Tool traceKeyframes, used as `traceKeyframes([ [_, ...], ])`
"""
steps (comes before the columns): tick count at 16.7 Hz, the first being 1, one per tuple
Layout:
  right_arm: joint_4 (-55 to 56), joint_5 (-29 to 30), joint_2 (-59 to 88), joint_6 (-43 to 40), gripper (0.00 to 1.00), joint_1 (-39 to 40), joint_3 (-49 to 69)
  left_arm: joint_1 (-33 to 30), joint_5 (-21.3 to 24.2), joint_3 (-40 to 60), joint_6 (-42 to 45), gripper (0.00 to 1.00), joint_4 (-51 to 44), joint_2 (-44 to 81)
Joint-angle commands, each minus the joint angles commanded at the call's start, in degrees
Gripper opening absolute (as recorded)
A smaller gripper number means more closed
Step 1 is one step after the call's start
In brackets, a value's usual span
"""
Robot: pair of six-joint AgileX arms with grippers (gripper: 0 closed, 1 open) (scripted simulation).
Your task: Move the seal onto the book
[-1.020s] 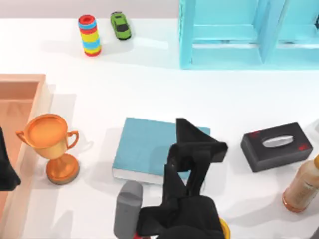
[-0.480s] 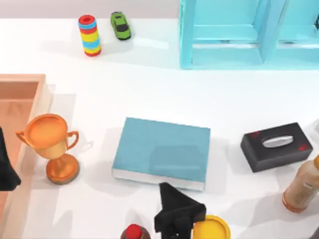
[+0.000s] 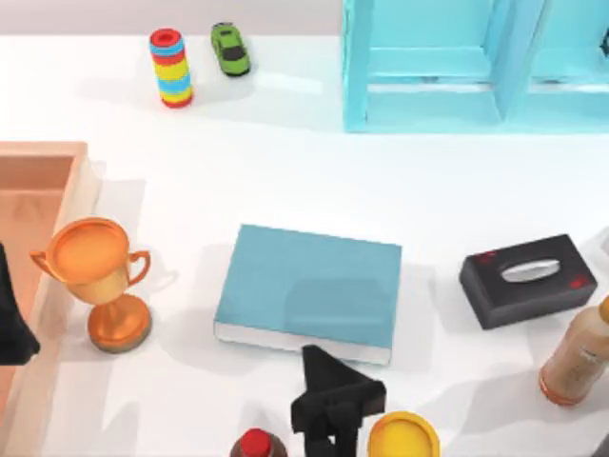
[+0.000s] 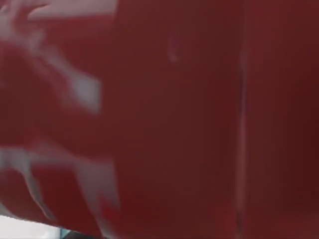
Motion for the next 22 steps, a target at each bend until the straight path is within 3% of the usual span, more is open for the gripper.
traceKeyframes([
  [4,-2.11,-3.43,-5.8,3.31,1.0,-0.18,-2.07,0.0,0.0,0.0,0.0,1.0,0.0,0.0],
  [8,-5.23,-11.07,-20.59,10.85,1.0,-8.04,-3.75,0.0,0.0,0.0,0.0,1.0,0.0,0.0],
  [15,-11.94,-29.49,-53.46,27.85,1.0,-41.76,-9.27,0.0,0.0,0.0,0.0,1.0,0.0,0.0],
  [22,-19.29,-51.67,-84.96,41.19,1.0,-72.98,-24.48,0.0,0.0,0.0,0.0,1.0,0.0,0.0],
])
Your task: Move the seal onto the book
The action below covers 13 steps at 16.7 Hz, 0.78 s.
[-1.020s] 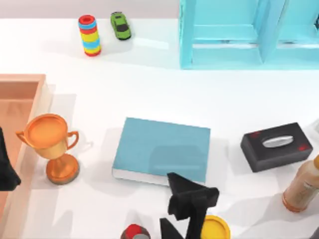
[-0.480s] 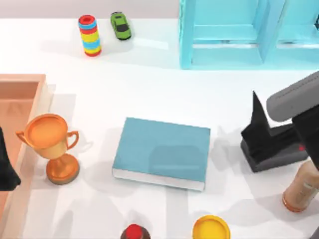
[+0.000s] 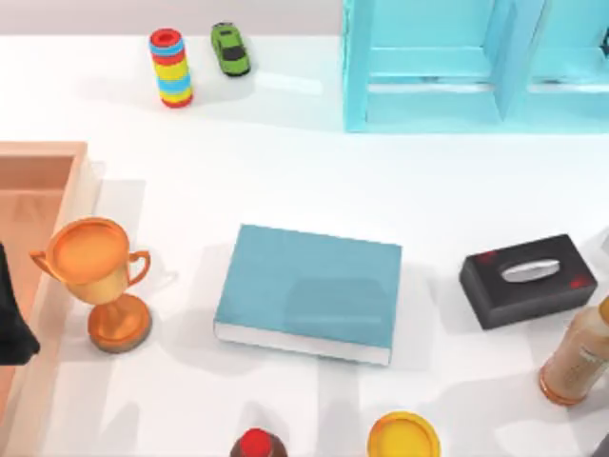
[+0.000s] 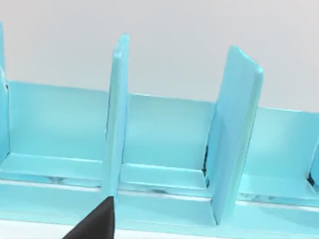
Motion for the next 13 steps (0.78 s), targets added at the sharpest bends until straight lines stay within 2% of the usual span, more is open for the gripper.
traceKeyframes([
  [3,-2.3,-7.79,-9.25,3.62,1.0,-7.93,-6.63,0.0,0.0,0.0,0.0,1.0,0.0,0.0],
  [6,-3.46,-13.04,-14.26,5.78,1.0,-12.11,-10.81,0.0,0.0,0.0,0.0,1.0,0.0,0.0],
  [9,-3.68,-15.16,-15.63,6.55,1.0,-13.44,-12.19,0.0,0.0,0.0,0.0,1.0,0.0,0.0],
  [13,-3.68,-15.16,-15.63,6.55,1.0,-13.44,-12.19,0.0,0.0,0.0,0.0,1.0,0.0,0.0],
])
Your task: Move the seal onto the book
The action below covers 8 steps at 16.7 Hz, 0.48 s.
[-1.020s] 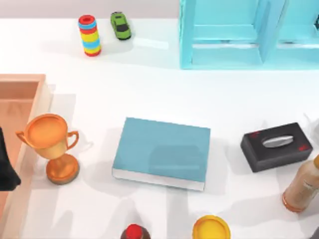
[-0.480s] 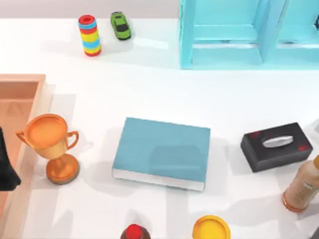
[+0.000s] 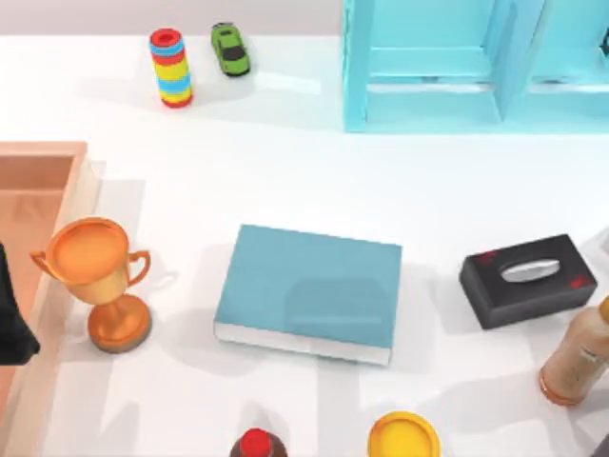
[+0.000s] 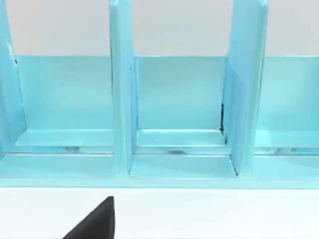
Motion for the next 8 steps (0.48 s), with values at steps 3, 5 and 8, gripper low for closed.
traceKeyframes([
  [3,0.0,0.0,0.0,0.0,1.0,0.0,0.0,0.27,-0.01,1.76,0.42,1.0,-1.67,1.79],
  [5,0.0,0.0,0.0,0.0,1.0,0.0,0.0,0.89,0.0,5.84,1.28,1.0,-5.28,6.02],
  [8,0.0,0.0,0.0,0.0,1.0,0.0,0.0,2.39,0.14,15.37,3.11,1.0,-13.42,16.9],
])
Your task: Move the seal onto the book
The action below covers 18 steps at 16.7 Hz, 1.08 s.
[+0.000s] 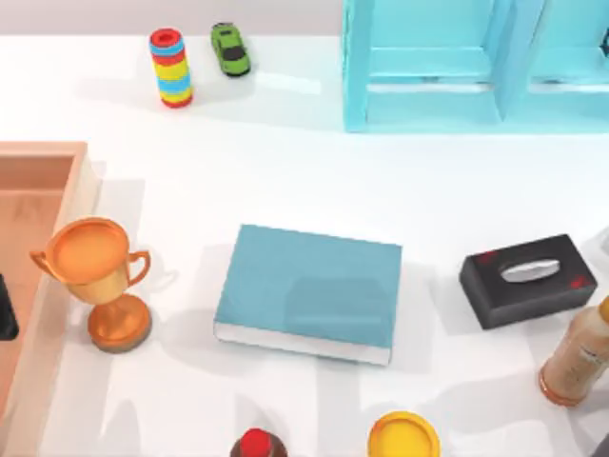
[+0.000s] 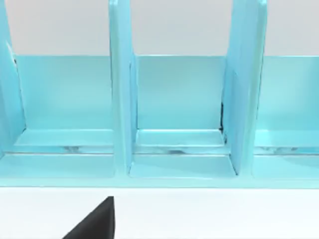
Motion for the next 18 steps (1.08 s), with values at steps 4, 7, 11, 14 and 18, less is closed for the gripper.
traceKeyframes([
  [4,0.0,0.0,0.0,0.0,1.0,0.0,0.0,2.76,0.49,16.83,3.12,1.0,-14.09,20.98],
  [7,0.0,0.0,0.0,0.0,1.0,0.0,0.0,5.1,0.87,30.83,5.83,1.0,-25.58,38.76],
  [11,0.0,0.0,0.0,0.0,1.0,0.0,0.0,8.15,1.01,48.97,9.46,1.0,-39.87,61.51],
  [14,0.0,0.0,0.0,0.0,1.0,0.0,0.0,10.22,0.74,60.38,11.63,1.0,-48.42,75.61],
  [18,0.0,0.0,0.0,0.0,1.0,0.0,0.0,12.32,0.2,70.22,13.26,1.0,-55.76,87.36],
])
